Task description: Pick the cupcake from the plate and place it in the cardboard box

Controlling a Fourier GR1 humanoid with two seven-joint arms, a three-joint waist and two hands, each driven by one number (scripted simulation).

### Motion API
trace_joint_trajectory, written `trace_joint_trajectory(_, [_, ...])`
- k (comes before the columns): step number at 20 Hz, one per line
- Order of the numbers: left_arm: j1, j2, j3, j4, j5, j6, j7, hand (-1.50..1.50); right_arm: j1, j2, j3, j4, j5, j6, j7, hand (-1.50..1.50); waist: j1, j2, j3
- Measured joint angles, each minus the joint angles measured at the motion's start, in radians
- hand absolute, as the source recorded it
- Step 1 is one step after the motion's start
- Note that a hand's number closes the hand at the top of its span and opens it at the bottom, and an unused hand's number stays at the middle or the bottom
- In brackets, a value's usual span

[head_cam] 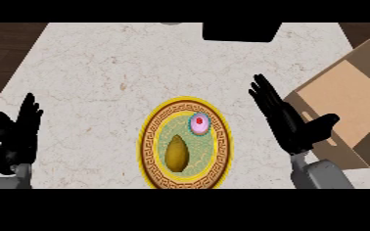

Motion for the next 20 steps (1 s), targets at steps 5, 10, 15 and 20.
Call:
trace_joint_trajectory(5, [-0.012, 0.033, -0.058, -0.020, -0.062, -0.058, -0.062, 0.00, 0.043, -0.046, -0.069, -0.037, 0.107, -0.010, -0.273, -1.50, -0.066, 0.008, 0.007])
trace_joint_trajectory(10, [-0.025, 0.048, -0.132, -0.045, -0.113, -0.114, -0.097, 0.00, 0.103, -0.023, -0.234, -0.031, 0.150, -0.158, -0.511, -1.50, -0.143, 0.007, 0.018])
trace_joint_trajectory(15, [-0.044, 0.041, -0.202, -0.062, -0.160, -0.152, -0.116, 0.00, 0.230, 0.010, -0.272, -0.040, 0.287, -0.232, -0.884, -1.50, -0.119, 0.010, 0.003])
trace_joint_trajectory(20, [-0.064, 0.035, -0.227, -0.046, -0.184, -0.177, -0.137, 0.00, 0.408, 0.000, -0.217, -0.099, 0.525, -0.354, -0.976, -1.50, -0.097, 0.009, -0.008])
